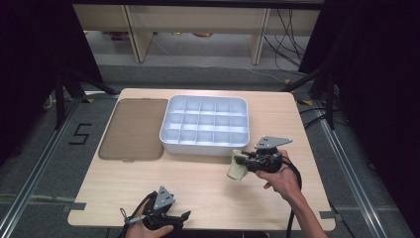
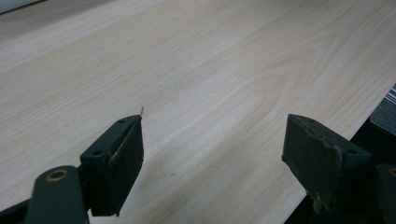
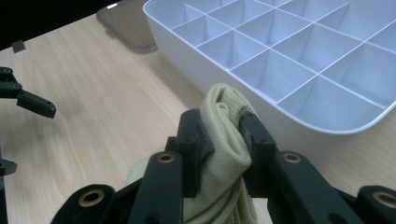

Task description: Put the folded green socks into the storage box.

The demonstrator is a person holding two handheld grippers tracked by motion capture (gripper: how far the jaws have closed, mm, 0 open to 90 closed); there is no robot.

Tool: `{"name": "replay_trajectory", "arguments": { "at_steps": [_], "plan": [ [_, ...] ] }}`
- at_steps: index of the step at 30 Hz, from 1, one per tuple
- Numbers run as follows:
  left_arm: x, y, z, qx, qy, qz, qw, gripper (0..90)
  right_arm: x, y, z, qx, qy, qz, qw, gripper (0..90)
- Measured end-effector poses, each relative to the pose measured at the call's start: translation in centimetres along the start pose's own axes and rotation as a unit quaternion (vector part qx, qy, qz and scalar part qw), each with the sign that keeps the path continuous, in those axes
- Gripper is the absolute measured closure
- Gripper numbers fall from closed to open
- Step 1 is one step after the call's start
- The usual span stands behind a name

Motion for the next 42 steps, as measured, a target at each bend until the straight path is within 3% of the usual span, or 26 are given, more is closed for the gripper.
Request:
{"name": "replay_trajectory", "arguments": {
  "at_steps": [3, 5, 8, 9, 10, 11, 12, 14, 15, 17, 18, 19, 34, 35, 38, 39, 42],
  "plan": [
    [0.1, -0.2, 0.1, -0.009, -0.012, 0.002, 0.9999, 20.1, -0.1, -0.2, 0.4, -0.011, -0.004, -0.010, 0.9999, 72.8],
    [0.1, -0.2, 0.1, -0.012, -0.011, 0.003, 0.9999, 19.9, -0.1, -0.2, 0.7, -0.004, 0.002, -0.008, 1.0000, 72.8],
    [0.0, 0.1, -0.1, 0.005, 0.005, 0.004, 1.0000, 19.7, -0.1, -0.5, 1.0, -0.008, 0.001, -0.009, 0.9999, 72.8],
    [0.0, 0.0, -0.1, -0.006, 0.001, 0.005, 1.0000, 19.7, 0.0, -0.7, 1.3, -0.004, -0.001, -0.010, 0.9999, 72.8],
    [0.0, 0.1, 0.0, 0.000, 0.000, 0.005, 1.0000, 19.7, 0.1, -0.7, 1.4, -0.001, -0.005, -0.004, 1.0000, 72.8],
    [0.1, 0.1, 0.1, -0.014, -0.010, 0.007, 0.9998, 19.6, 0.0, -0.9, 1.5, -0.007, -0.002, -0.012, 0.9999, 72.8],
    [0.1, 0.1, 0.1, -0.014, -0.010, 0.007, 0.9998, 19.7, 0.1, -1.0, 1.7, -0.009, -0.006, -0.007, 0.9999, 72.8],
    [0.0, 0.1, 0.0, -0.007, -0.004, 0.004, 1.0000, 19.7, 0.0, -1.0, 1.8, -0.003, -0.006, -0.015, 0.9999, 72.8],
    [-0.2, 0.4, -0.1, 0.012, 0.014, 0.004, 0.9998, 19.7, -0.1, -1.1, 1.9, -0.005, -0.005, -0.011, 0.9999, 72.8],
    [-0.1, 0.3, -0.1, 0.011, 0.016, 0.005, 0.9998, 19.6, -0.2, -1.4, 2.3, -0.008, -0.005, -0.015, 0.9998, 72.8],
    [0.0, 0.1, 0.0, -0.001, 0.005, 0.004, 1.0000, 19.7, -0.2, -1.4, 2.7, 0.000, -0.010, -0.018, 0.9998, 72.8],
    [0.0, 0.1, 0.0, -0.001, 0.003, 0.002, 1.0000, 19.7, -0.3, -1.7, 3.0, -0.013, -0.012, -0.020, 0.9996, 72.8],
    [-0.2, 0.2, 0.0, 0.006, 0.007, 0.002, 1.0000, 19.7, -0.3, -3.5, 5.0, -0.004, -0.010, -0.042, 0.9990, 72.8],
    [-0.1, 0.1, 0.0, -0.004, 0.002, 0.002, 1.0000, 19.7, -0.4, -3.6, 5.2, -0.001, -0.004, -0.044, 0.9990, 72.8],
    [-0.1, 0.2, 0.0, 0.000, 0.004, 0.002, 1.0000, 19.7, -0.4, -3.8, 5.4, -0.004, -0.002, -0.044, 0.9990, 72.8],
    [0.1, 0.0, 0.1, -0.013, -0.007, 0.005, 0.9999, 19.7, -0.5, -4.1, 5.7, -0.008, -0.003, -0.051, 0.9987, 72.8],
    [-0.1, 0.1, 0.0, 0.002, 0.005, 0.001, 1.0000, 19.7, -0.5, -4.3, 6.0, -0.003, -0.003, -0.057, 0.9984, 72.8]
  ]
}}
Point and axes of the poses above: each handheld gripper's, and its own axes: x roughly forward along the jaws, z roughly out of its top, y roughly to its left, the point moved 4 cm from there along x, roughly forward along the jaws, and after that the axes turned 1 degree about x, right-handed, at the moved point
